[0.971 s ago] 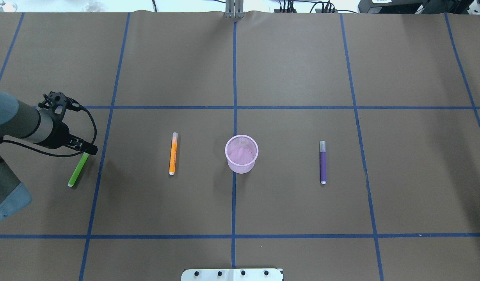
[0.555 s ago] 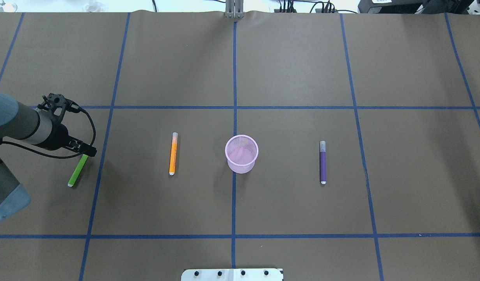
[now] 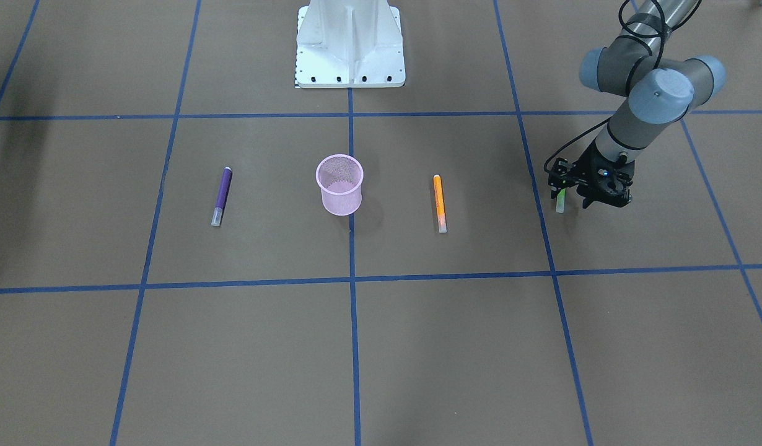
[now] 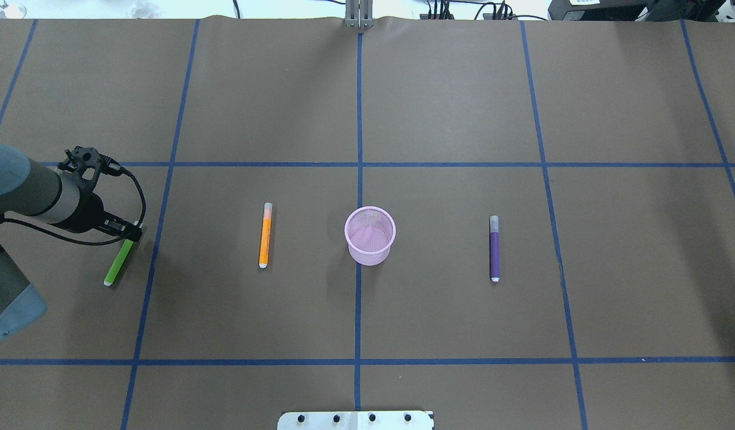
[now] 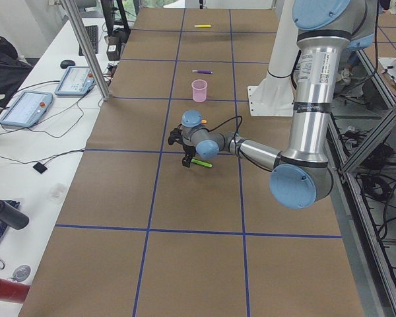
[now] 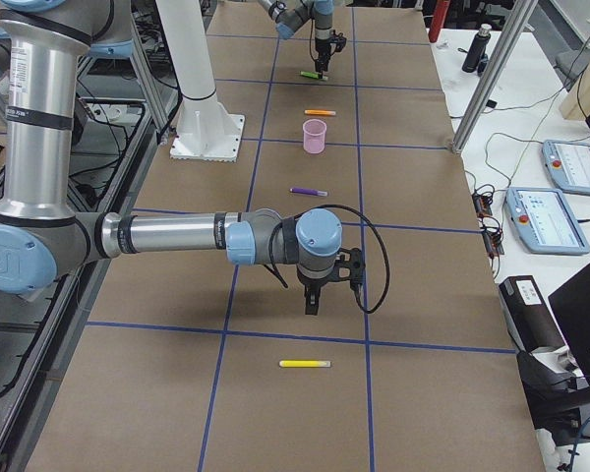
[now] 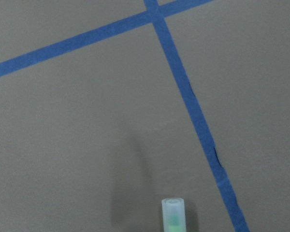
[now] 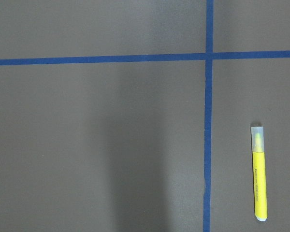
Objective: Collect pens into pen holder
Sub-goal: 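Close the left gripper on the green marker's capped end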
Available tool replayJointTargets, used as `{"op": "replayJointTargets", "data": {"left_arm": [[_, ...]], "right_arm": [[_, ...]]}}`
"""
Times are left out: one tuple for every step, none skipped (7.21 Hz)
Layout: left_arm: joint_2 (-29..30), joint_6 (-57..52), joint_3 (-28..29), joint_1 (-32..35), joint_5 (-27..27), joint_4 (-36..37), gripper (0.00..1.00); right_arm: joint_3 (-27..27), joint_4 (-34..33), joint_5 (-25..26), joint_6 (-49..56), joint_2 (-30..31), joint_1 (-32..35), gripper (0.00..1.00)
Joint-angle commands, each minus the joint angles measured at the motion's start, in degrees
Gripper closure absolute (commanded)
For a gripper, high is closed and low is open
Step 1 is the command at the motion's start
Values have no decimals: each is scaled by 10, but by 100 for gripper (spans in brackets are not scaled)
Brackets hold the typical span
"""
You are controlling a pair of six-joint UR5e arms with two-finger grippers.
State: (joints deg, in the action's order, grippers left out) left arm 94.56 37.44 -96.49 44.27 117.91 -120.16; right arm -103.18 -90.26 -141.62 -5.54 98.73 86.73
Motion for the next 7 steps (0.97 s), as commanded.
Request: {"op": "replayJointTargets", "data": {"left_arm": [[1, 0, -1, -1, 0, 2, 35], [2, 0, -2, -1, -1, 2, 37], [2, 0, -1, -1, -1, 2, 38], [2, 0, -1, -1, 0, 2, 38], [2, 0, -1, -2, 0, 2, 38], [2, 0, 0, -5, -1, 2, 38], [2, 0, -1, -5, -1, 2, 39]], "right_arm": [[0, 0, 0, 0, 0, 0, 0], [1, -1, 0, 1, 0, 0, 0], [1, -1, 1, 1, 0, 0, 0], [1, -1, 3, 1, -1, 0, 0], [1, -1, 3, 1, -1, 0, 0], [1, -1, 3, 1, -1, 0, 0], [1, -1, 3, 0, -1, 0, 0]]}}
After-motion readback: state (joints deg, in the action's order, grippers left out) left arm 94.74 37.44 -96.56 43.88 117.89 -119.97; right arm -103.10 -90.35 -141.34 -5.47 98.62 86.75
